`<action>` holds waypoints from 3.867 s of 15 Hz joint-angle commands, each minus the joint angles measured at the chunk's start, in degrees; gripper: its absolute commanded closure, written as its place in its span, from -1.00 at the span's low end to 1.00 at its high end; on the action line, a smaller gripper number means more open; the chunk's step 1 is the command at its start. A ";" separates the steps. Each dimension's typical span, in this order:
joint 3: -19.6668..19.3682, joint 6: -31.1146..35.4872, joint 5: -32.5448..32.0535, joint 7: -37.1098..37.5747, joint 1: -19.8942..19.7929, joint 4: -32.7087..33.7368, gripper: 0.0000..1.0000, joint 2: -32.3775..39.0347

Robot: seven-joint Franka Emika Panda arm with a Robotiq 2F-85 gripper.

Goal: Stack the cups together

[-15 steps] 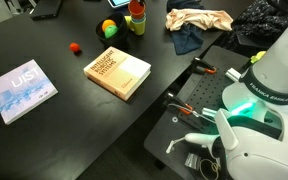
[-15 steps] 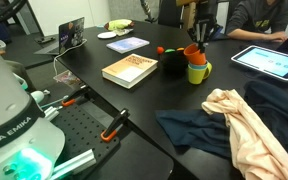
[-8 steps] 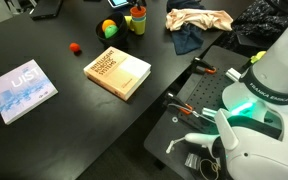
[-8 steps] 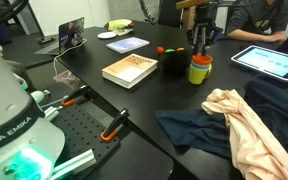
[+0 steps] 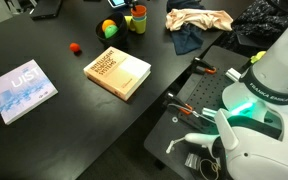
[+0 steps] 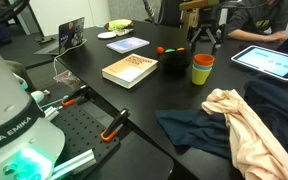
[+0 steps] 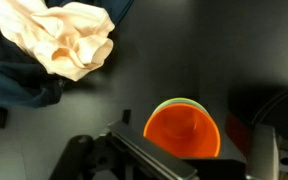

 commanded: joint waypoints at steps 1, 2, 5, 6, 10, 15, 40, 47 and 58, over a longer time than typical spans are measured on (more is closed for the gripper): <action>2.14 5.17 2.70 -4.89 -1.53 -1.78 -1.00 -2.90; 2.60 5.63 4.03 -5.74 -1.93 -1.81 -1.00 -3.49; 1.74 4.40 3.46 -4.38 -0.90 0.00 -1.00 -1.74; 1.84 4.47 3.69 -4.67 -0.99 -0.07 -1.00 -2.17; 2.16 4.73 4.02 -4.95 -0.88 -0.78 -1.00 -2.77; 0.63 7.49 3.19 5.63 1.36 4.97 -1.00 3.32; -4.63 7.97 -0.36 11.25 3.37 16.63 -1.00 16.94; -3.68 11.42 -0.27 10.49 3.14 14.41 -1.00 17.25; -4.78 19.32 -1.88 10.04 3.76 13.31 -0.02 19.04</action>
